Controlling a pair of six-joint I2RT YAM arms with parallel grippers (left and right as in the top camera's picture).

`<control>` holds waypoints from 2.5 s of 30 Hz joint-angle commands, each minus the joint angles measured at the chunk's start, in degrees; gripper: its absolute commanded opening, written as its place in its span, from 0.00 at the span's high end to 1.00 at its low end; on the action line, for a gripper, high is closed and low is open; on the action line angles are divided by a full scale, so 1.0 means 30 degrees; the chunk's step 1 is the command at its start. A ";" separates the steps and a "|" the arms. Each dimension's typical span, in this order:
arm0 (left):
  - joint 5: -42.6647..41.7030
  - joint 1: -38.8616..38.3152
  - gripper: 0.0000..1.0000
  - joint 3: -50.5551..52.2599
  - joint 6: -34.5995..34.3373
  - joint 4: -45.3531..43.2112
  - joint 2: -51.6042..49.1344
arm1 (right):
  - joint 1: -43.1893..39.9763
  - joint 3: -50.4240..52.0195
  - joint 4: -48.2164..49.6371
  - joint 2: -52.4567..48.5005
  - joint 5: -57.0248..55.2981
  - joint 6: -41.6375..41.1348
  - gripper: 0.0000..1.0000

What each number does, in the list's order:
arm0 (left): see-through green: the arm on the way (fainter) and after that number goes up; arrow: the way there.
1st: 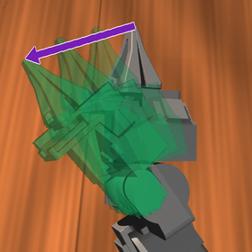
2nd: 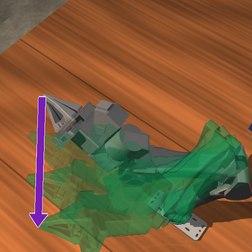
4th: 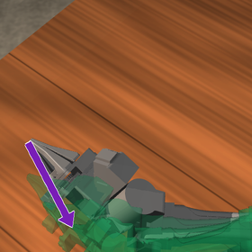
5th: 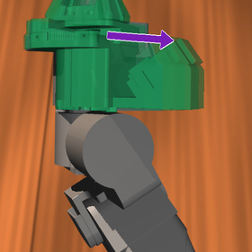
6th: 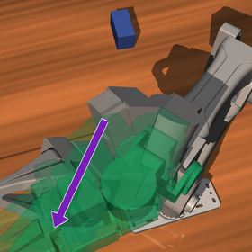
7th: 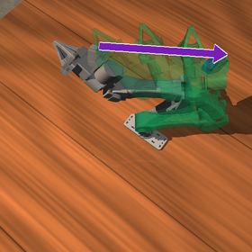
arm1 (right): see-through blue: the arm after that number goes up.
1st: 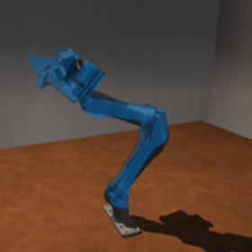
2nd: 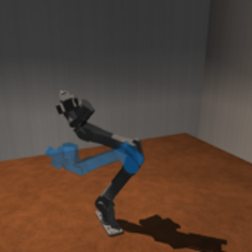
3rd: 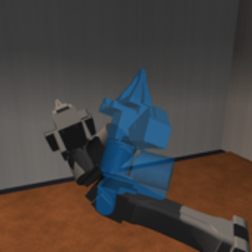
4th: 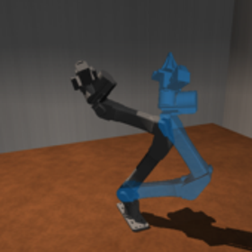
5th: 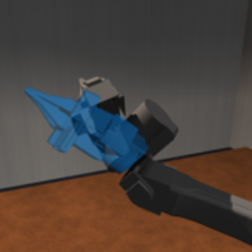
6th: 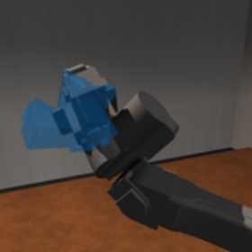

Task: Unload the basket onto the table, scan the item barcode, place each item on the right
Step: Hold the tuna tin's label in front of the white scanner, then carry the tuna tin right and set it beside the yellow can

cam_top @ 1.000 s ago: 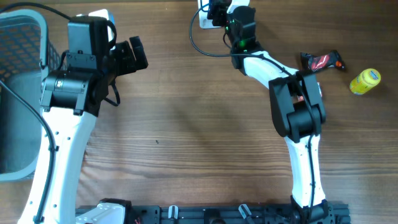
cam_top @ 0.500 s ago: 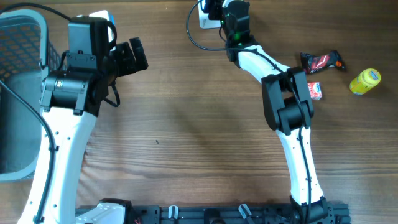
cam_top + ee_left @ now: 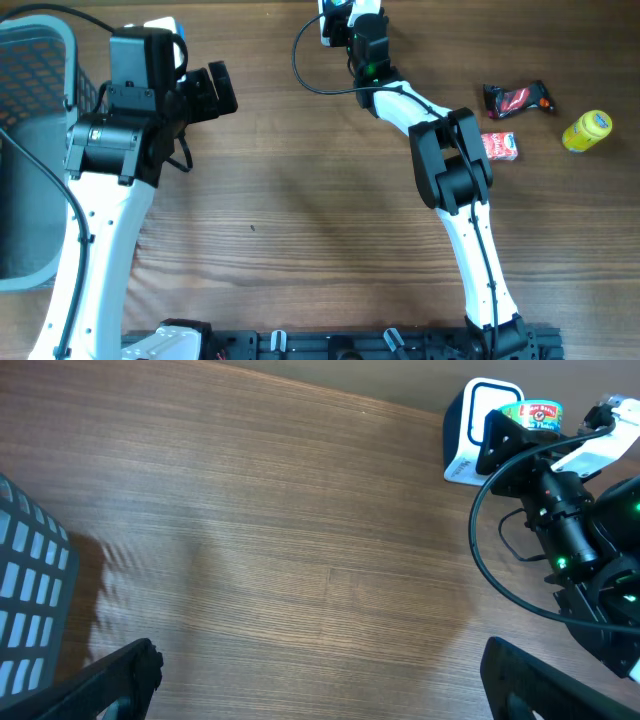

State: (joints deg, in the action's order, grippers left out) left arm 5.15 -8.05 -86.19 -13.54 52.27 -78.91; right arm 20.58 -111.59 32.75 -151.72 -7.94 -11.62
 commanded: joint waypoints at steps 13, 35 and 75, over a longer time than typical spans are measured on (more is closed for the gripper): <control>0.0823 0.0153 0.00 -0.0015 0.0466 -0.0036 -0.0204 | 0.0138 -0.1501 -0.1734 0.0925 -0.0576 0.0736 0.31; 0.0794 0.0153 0.00 -0.0015 0.0444 -0.0044 -0.0240 | -0.3810 -0.1392 -2.1653 0.8648 -0.4634 0.1297 0.36; 0.0328 -0.1246 0.00 -0.0015 0.1406 0.0918 0.4503 | -1.3719 0.5340 -2.2229 0.7949 -0.0175 0.0838 0.00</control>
State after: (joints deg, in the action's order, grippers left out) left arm 4.91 -11.64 -86.19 -10.55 54.68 -68.95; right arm -20.88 -95.59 -33.93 -127.42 -10.57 -8.78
